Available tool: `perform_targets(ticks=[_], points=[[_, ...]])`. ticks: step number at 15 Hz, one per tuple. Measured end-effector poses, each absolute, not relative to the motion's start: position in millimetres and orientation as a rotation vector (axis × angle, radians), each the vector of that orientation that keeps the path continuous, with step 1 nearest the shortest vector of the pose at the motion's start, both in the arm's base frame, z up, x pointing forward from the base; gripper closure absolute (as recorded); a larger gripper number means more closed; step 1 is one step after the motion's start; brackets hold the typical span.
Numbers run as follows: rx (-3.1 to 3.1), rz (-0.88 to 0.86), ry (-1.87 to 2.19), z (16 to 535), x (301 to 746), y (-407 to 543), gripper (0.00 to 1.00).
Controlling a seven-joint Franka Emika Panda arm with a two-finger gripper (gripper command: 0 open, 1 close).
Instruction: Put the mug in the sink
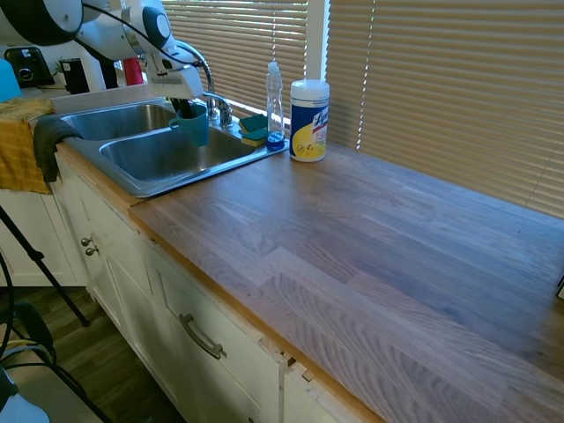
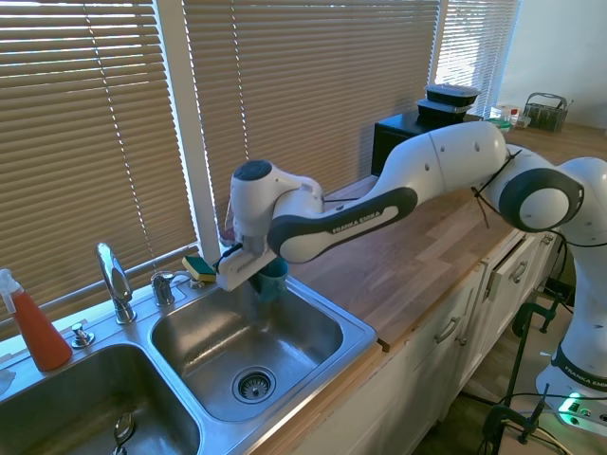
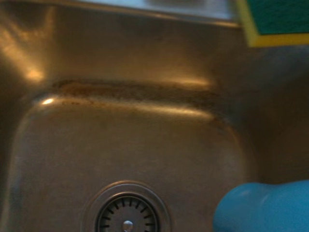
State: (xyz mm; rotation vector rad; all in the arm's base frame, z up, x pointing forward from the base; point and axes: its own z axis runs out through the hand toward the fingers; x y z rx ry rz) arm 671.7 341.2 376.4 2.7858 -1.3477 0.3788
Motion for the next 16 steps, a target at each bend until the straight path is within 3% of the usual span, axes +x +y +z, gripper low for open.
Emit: perform_targets(ticks=[5,12,13,16], points=[[2.776,0.346,-1.323,276,702,365,1.00],[2.733,0.339,-1.328,211,718,374,1.00],[2.727,0.335,-1.330,207,719,373,0.00],[2.718,0.316,-1.331,196,721,369,0.00]])
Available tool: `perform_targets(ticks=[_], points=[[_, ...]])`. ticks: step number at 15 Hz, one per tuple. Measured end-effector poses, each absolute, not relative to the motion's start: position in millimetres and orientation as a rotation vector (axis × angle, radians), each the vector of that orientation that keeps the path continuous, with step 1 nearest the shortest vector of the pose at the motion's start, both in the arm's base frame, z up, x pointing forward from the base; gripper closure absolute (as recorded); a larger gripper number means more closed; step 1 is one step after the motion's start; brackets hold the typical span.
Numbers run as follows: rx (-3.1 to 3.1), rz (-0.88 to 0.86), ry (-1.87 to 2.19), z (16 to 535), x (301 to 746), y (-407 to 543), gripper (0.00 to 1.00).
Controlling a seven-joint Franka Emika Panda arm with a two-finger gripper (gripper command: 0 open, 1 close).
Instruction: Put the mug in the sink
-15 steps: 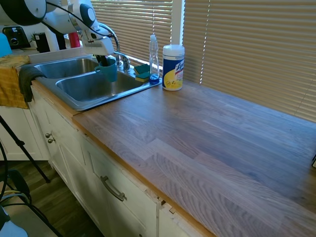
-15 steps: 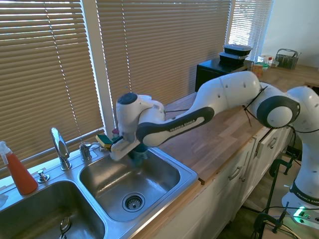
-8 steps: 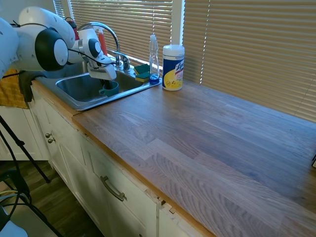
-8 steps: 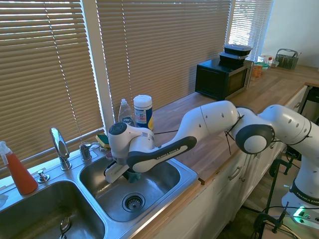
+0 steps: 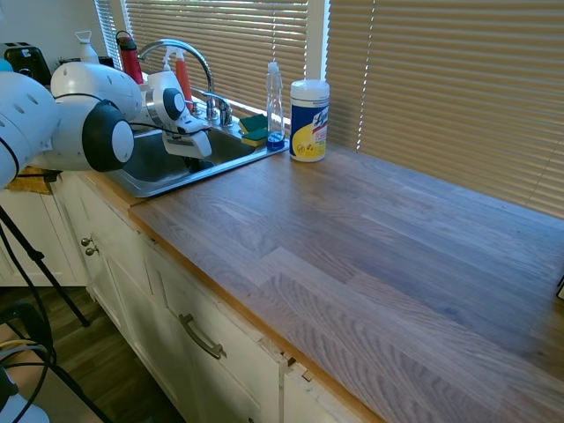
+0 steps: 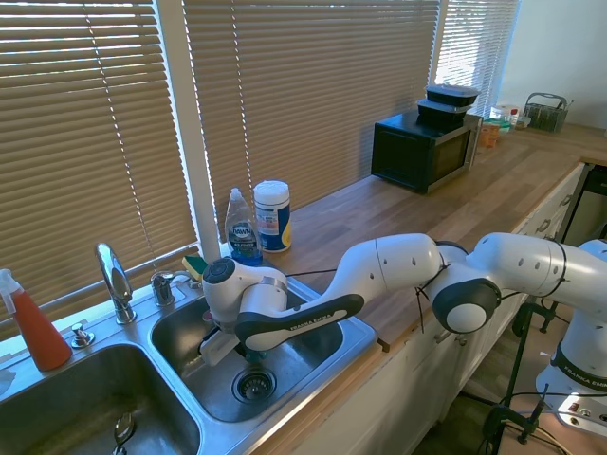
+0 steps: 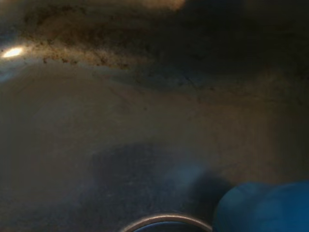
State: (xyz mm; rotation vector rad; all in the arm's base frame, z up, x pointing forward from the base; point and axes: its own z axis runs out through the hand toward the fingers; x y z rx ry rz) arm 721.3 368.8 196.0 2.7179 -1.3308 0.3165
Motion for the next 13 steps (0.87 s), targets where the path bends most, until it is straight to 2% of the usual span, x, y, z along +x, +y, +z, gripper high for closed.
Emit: perform_targets(ticks=[9,13], points=[[2.714,0.322,-1.311,205,723,366,0.00],[2.725,0.363,-1.307,246,720,378,0.00]])
